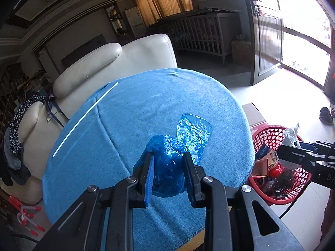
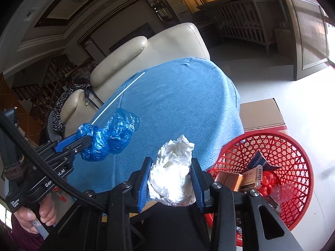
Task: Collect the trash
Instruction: 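Carry the tissue ball and blue bag over the red wastebasket with both tools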
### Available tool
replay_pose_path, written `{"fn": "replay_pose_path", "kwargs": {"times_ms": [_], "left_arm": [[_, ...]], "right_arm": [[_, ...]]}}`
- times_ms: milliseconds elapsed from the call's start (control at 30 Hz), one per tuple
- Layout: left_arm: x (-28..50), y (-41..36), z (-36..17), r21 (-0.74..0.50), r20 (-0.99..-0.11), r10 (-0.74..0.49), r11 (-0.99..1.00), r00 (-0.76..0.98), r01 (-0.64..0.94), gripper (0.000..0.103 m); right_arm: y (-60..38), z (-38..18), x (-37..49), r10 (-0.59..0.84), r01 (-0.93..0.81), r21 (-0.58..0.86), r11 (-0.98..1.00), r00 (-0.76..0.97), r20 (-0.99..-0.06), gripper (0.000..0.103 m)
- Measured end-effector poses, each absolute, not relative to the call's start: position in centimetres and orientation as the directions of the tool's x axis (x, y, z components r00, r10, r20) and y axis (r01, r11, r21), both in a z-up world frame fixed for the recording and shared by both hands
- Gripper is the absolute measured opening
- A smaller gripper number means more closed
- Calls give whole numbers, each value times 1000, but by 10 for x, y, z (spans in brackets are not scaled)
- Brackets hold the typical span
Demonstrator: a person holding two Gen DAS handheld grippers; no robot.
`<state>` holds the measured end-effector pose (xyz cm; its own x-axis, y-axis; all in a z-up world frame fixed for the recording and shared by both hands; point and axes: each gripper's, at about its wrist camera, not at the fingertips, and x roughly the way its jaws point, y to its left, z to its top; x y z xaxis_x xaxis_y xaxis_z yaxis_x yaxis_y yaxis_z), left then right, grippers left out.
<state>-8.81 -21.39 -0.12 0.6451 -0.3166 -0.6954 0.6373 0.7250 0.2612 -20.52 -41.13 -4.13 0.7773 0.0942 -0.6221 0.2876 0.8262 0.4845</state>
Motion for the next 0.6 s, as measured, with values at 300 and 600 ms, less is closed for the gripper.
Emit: {"fn": "replay_pose_path", "kwargs": {"times_ms": [300, 600], "left_arm": [[-96, -225, 0, 275, -693, -329, 702, 641, 657, 28], [-102, -234, 0, 287, -692, -339, 681, 637, 673, 28]], "right_arm": [[-420, -41, -215, 74, 310, 487, 817, 781, -621, 39], [-429, -40, -224, 55, 330, 490, 807, 784, -619, 39]]}}
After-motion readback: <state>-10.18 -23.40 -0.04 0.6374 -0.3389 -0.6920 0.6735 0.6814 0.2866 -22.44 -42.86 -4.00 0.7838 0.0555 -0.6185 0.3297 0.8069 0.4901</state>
